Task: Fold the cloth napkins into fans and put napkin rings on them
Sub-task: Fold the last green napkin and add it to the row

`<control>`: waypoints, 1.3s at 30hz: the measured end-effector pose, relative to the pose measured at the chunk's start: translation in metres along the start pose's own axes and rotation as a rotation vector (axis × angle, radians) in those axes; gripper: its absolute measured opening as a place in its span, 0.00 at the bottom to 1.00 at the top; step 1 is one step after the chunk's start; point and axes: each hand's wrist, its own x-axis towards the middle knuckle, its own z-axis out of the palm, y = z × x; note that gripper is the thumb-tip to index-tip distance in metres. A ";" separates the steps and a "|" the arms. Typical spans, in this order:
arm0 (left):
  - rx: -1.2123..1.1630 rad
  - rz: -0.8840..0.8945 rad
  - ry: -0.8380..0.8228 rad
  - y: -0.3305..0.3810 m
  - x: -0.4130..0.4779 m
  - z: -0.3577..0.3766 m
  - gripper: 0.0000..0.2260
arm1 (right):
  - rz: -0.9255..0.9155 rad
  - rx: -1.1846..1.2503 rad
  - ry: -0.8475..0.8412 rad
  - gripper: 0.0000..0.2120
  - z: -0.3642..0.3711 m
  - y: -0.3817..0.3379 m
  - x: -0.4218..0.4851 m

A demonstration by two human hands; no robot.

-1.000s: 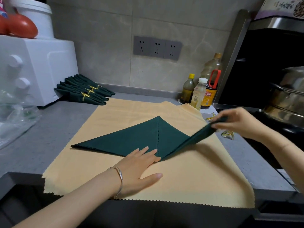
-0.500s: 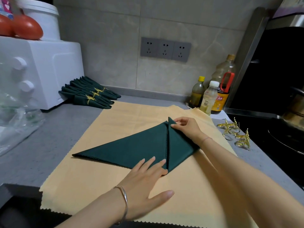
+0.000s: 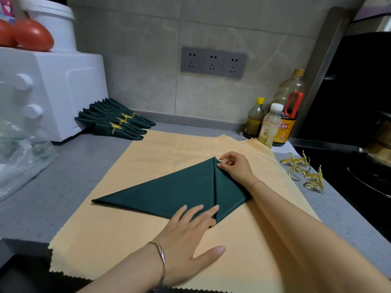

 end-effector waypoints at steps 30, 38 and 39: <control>0.131 -0.122 -0.090 0.028 0.001 0.002 0.33 | -0.251 -0.517 -0.617 0.26 -0.075 -0.011 -0.162; 0.116 -0.110 -0.080 0.027 0.000 0.003 0.33 | -0.120 -0.582 -0.466 0.23 -0.097 0.021 -0.128; 0.109 -0.105 -0.081 0.026 0.000 0.003 0.33 | -0.134 -0.598 -0.448 0.24 -0.095 0.020 -0.128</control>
